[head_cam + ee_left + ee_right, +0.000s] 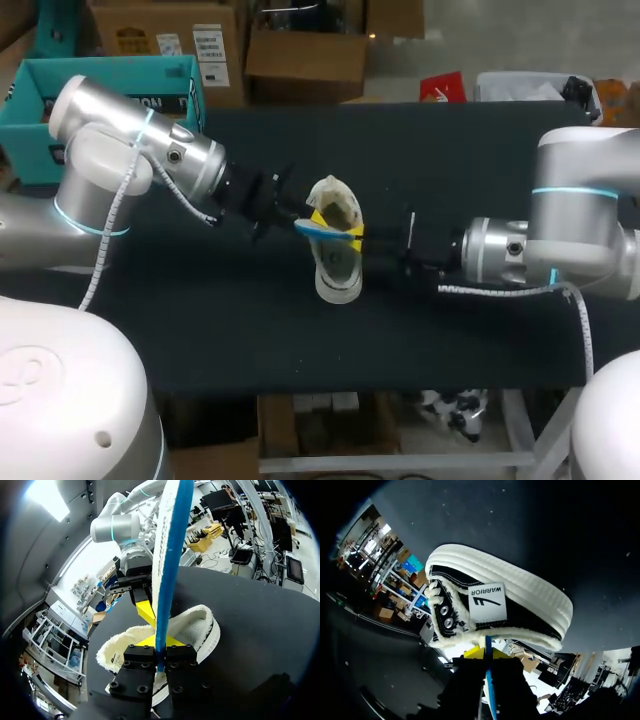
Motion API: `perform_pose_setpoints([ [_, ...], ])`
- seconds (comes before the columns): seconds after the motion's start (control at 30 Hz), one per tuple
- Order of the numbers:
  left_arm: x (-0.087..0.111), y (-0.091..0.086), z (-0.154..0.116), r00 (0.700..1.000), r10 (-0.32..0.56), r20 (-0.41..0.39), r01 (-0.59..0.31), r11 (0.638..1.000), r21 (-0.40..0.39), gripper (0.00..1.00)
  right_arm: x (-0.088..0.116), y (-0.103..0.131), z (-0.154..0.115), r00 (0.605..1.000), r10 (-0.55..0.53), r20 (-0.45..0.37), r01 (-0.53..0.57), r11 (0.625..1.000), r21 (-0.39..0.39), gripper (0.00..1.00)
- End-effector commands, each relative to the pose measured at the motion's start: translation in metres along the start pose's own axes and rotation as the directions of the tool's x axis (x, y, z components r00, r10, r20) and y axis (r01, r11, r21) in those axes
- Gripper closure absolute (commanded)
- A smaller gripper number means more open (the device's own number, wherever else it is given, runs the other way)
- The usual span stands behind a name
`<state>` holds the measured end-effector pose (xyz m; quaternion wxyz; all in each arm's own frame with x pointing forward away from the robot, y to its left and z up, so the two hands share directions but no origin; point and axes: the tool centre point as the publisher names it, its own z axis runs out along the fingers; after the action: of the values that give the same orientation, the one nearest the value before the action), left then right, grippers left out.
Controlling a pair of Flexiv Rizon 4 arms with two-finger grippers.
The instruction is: Open the shoe tongue, take the insole out of the shoe, put the insole back into the shoe, and pack the shoe into the shoebox
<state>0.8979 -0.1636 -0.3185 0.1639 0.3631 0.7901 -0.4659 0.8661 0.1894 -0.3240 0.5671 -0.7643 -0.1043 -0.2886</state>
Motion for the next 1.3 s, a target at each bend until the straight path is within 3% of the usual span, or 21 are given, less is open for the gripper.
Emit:
perform_pose_setpoints([
  [0.03,-0.005,0.016,0.010,1.000,-0.010,-0.001,0.010,1.000,0.022,1.00,0.005,0.007,0.010,1.000,0.001,0.015,0.000,1.000,-0.004,1.00],
  [0.23,-0.009,0.028,0.015,1.000,-0.031,-0.003,0.031,0.999,0.027,1.00,0.009,0.017,0.010,1.000,0.010,0.011,-0.010,1.000,-0.016,1.00],
  [0.47,-0.005,0.023,0.012,0.999,-0.031,0.006,0.031,0.998,0.056,1.00,0.008,0.021,0.009,1.000,0.021,0.002,-0.021,0.999,-0.026,1.00],
  [0.5,-0.003,0.020,0.010,1.000,-0.023,0.010,0.022,0.998,0.058,0.71,0.007,0.021,0.008,1.000,0.023,-0.001,-0.023,0.999,-0.028,1.00],
  [0.53,-0.002,0.016,0.007,1.000,-0.012,0.015,0.011,0.998,0.063,0.58,0.007,0.022,0.007,1.000,0.025,-0.004,-0.025,0.999,-0.028,1.00],
  [0.6,-0.003,0.011,0.001,1.000,0.000,0.029,-0.002,0.997,0.078,0.42,0.005,0.022,0.004,1.000,0.027,-0.009,-0.027,0.999,-0.030,1.00],
  [0.63,-0.002,0.008,-0.002,0.999,0.005,0.035,-0.007,0.996,0.084,0.41,0.005,0.022,0.004,1.000,0.028,-0.012,-0.028,0.999,-0.031,1.00],
  [0.87,-0.003,-0.011,-0.010,0.997,0.041,0.061,-0.048,0.992,0.118,0.62,0.004,0.023,0.002,0.999,0.028,-0.019,-0.029,0.999,-0.033,1.00],
  [1.0,-0.002,-0.019,-0.002,0.997,0.061,0.038,-0.065,0.990,0.124,0.63,0.005,0.026,0.003,0.999,0.033,-0.017,-0.033,0.999,-0.029,1.00],
  [1.07,-0.002,-0.021,0.000,0.997,0.066,0.038,-0.070,0.990,0.123,0.71,0.005,0.027,0.003,0.999,0.037,-0.014,-0.037,0.999,-0.029,1.00],
  [1.1,-0.003,-0.022,0.001,0.997,0.072,0.036,-0.076,0.990,0.121,1.00,0.005,0.027,0.003,0.999,0.039,-0.013,-0.039,0.999,-0.029,1.00],
  [1.2,-0.004,-0.023,0.002,0.996,0.078,0.032,-0.081,0.990,0.112,1.00,0.004,0.023,0.001,0.999,0.037,-0.012,-0.037,0.999,-0.031,1.00],
  [1.23,-0.004,-0.023,0.002,0.996,0.078,0.031,-0.081,0.991,0.108,1.00,0.003,0.021,-0.001,0.999,0.034,-0.013,-0.034,0.999,-0.033,0.71],
  [1.27,-0.004,-0.023,0.002,0.996,0.078,0.030,-0.081,0.991,0.106,1.00,0.003,0.020,-0.001,0.999,0.033,-0.013,-0.033,0.999,-0.034,0.64],
  [1.3,-0.004,-0.023,0.003,0.997,0.078,0.029,-0.081,0.991,0.103,1.00,0.001,0.017,-0.003,0.999,0.029,-0.014,-0.030,0.999,-0.038,0.47],
])
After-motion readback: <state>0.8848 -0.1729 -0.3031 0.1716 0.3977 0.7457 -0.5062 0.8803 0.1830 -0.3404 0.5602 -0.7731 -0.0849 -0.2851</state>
